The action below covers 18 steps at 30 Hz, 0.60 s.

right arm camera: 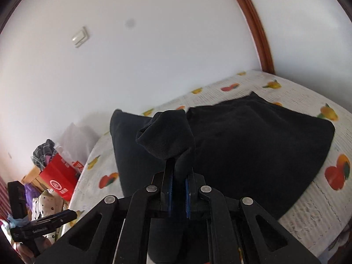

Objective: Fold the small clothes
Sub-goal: 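Grasp the hem with the right tool and lift it toward the collar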

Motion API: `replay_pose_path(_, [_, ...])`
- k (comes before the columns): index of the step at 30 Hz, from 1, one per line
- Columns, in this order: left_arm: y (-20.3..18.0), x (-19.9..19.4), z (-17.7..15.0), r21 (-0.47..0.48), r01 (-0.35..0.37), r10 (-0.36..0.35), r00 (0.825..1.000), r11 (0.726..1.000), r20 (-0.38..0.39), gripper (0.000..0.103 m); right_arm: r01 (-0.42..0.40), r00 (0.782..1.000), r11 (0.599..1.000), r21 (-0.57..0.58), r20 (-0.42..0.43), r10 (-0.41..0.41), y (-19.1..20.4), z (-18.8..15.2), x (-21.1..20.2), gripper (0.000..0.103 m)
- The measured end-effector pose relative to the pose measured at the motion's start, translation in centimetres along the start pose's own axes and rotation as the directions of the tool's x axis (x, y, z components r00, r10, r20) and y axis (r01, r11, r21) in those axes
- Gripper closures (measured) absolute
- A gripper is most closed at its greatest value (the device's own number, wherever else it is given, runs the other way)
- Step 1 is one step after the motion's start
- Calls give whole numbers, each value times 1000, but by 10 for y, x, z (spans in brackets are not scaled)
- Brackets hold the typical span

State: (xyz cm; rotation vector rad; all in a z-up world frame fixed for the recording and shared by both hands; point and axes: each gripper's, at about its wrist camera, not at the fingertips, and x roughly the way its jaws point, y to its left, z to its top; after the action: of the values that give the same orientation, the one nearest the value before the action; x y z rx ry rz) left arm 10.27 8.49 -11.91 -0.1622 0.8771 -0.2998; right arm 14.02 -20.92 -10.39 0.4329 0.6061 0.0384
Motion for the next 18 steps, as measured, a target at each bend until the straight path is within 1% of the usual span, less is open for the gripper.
replay_pose_path(4, [-36,15,-5,37,38,-37,999,999,-31,41,40,993,997,65,-112,-33,-44,-25,16,94])
replay_pose_path(6, [-53,21,-9,61,47,-45,998,997,-41,41,24,988,995,97,-154,-9,-60,-35,20,93])
replay_pose_path(7, [-62,24,-11,71,52,-48,998,996,-47,40,8,986,994,105,-165,9,-66,-36,19,91])
replay_pose_path(11, [-84,34,-15,89,68,-62,995,994,-73,38,-47,982,995,85,-180,62,-73,-25,12,75])
replay_pose_path(12, [-89,36,-16,91,76,-69,994,993,-80,38,-62,981,996,71,-181,74,-73,-21,12,73])
replay_pose_path(13, [-92,38,-17,92,85,-77,993,992,-87,38,-81,979,995,57,-182,91,-73,-17,13,68])
replay_pose_path(14, [-96,40,-18,94,99,-90,991,991,-95,38,-101,976,994,45,-189,108,-72,-13,15,60])
replay_pose_path(17, [-108,45,-26,109,145,-133,984,983,-117,36,-136,969,990,26,-205,138,-71,-3,26,55])
replay_pose_path(18, [-111,46,-27,116,160,-146,982,980,-119,33,-143,966,990,13,-216,143,-69,0,32,55])
